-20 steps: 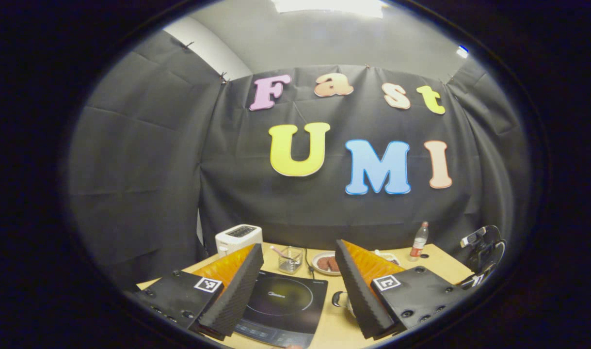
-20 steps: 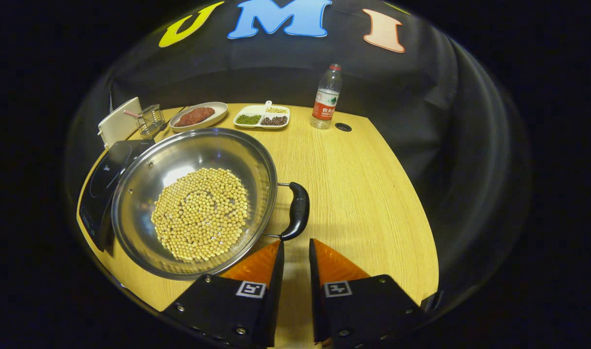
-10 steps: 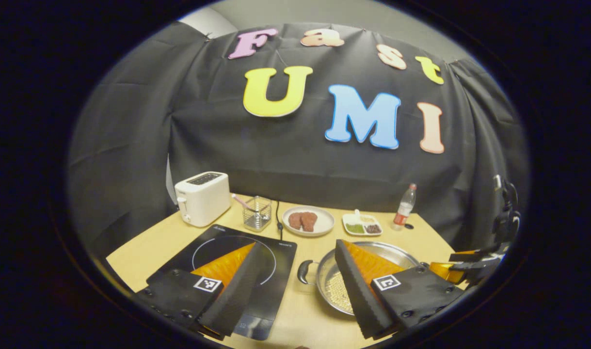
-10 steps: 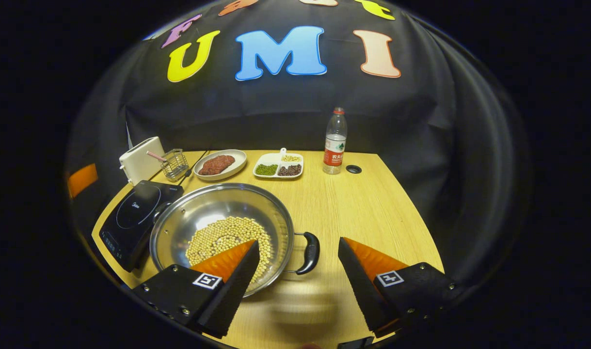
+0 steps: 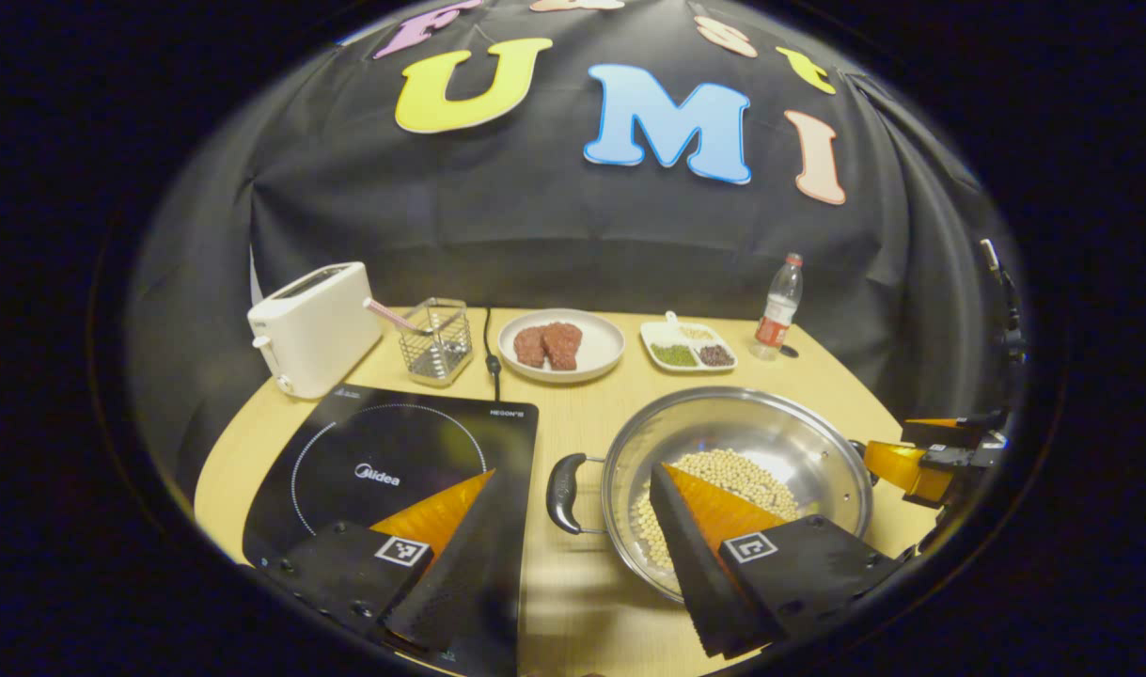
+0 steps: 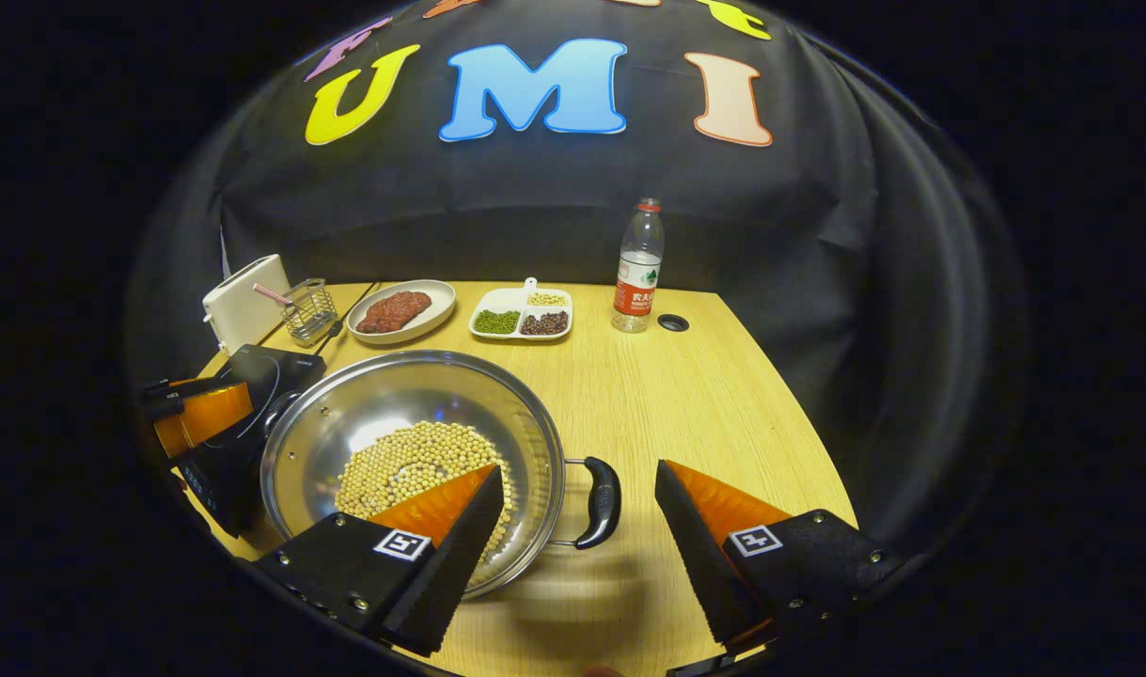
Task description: First push the handle of the pot to place it horizontally, then grasp the pot with both hands and set it on the induction cooktop.
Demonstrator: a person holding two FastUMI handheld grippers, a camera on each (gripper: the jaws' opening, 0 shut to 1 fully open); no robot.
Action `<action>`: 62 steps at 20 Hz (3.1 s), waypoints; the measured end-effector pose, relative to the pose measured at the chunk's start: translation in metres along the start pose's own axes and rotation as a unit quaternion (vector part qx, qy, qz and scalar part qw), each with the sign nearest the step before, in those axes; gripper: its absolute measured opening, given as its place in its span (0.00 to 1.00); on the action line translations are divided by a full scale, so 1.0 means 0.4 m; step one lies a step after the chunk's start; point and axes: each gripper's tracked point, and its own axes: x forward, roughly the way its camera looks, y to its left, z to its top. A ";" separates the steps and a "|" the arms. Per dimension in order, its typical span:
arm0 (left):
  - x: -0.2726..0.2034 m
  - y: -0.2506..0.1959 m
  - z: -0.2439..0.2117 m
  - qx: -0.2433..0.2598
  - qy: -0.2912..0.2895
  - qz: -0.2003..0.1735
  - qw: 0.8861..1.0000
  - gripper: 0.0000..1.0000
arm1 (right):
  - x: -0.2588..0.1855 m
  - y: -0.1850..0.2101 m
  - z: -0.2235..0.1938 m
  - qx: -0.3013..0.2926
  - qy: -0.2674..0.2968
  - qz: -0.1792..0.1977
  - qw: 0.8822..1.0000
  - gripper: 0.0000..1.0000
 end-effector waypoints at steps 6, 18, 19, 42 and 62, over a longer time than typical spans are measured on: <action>0.103 0.001 -0.045 0.003 0.051 -0.013 0.999 1.00 | 0.033 -0.003 -0.023 0.024 0.026 -0.014 0.999 0.99; 0.181 -0.011 -0.075 0.041 0.096 -0.010 0.995 0.92 | 0.095 0.024 -0.078 0.038 0.084 -0.012 0.996 0.84; 0.186 -0.005 -0.075 0.045 0.096 -0.006 0.994 0.88 | 0.099 0.014 -0.081 0.037 0.087 -0.018 0.995 0.82; 0.176 0.004 -0.059 0.056 0.097 0.001 0.994 0.61 | 0.046 -0.036 -0.055 0.049 0.100 -0.013 0.994 0.40; 0.130 0.039 -0.061 0.025 0.094 0.037 0.995 0.61 | -0.091 0.139 -0.010 0.006 0.077 0.011 0.997 0.39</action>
